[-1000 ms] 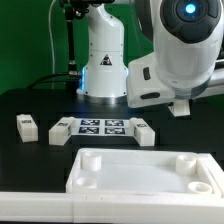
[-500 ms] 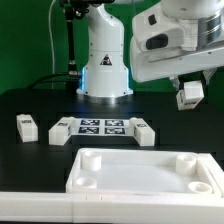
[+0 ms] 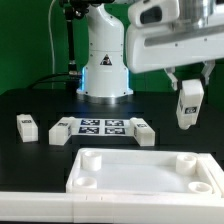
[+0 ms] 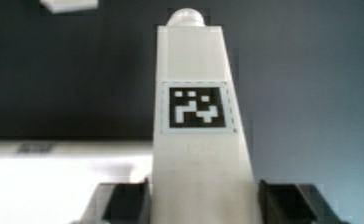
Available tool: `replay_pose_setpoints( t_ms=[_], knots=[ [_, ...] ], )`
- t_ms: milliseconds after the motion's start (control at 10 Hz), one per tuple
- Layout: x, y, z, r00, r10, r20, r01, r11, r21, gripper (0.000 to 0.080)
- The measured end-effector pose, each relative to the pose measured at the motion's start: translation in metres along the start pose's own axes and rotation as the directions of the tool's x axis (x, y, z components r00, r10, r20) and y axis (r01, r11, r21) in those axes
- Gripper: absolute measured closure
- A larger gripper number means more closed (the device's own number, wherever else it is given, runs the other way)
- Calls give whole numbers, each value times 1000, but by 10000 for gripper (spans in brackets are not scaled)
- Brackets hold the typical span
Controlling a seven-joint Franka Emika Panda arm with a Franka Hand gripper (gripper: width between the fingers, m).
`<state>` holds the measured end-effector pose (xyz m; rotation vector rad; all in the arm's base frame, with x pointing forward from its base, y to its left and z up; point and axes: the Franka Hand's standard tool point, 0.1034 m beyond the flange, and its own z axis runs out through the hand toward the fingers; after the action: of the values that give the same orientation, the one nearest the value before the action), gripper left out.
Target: Assemble desk
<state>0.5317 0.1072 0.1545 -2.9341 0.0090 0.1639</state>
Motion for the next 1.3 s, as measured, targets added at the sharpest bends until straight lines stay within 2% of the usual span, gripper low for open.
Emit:
replay_pose_setpoints(
  t_ms=[200,300,400,500,600,700,800,1100,1200,1300],
  knots=[
    [18,-2,-25,991,-16,-132,15,1000,-8,511],
    [23,-1,-25,975,-16,-222,13,1000,-17,511],
    [20,1,-21,968,-18,-251,13,1000,-23,511],
    [27,2,-23,940,-24,-339,13,999,-33,511],
    [33,5,-25,914,-61,-400,42,998,-56,511],
    [41,9,-32,914,-109,-391,86,994,-74,511],
    [56,9,-46,904,-133,-406,109,991,-82,511],
    [55,10,-42,907,-132,-400,109,991,-81,511],
    [57,11,-39,905,-149,-399,123,988,-89,511],
    [65,13,-33,896,-192,-401,161,981,-109,511]
  ],
)
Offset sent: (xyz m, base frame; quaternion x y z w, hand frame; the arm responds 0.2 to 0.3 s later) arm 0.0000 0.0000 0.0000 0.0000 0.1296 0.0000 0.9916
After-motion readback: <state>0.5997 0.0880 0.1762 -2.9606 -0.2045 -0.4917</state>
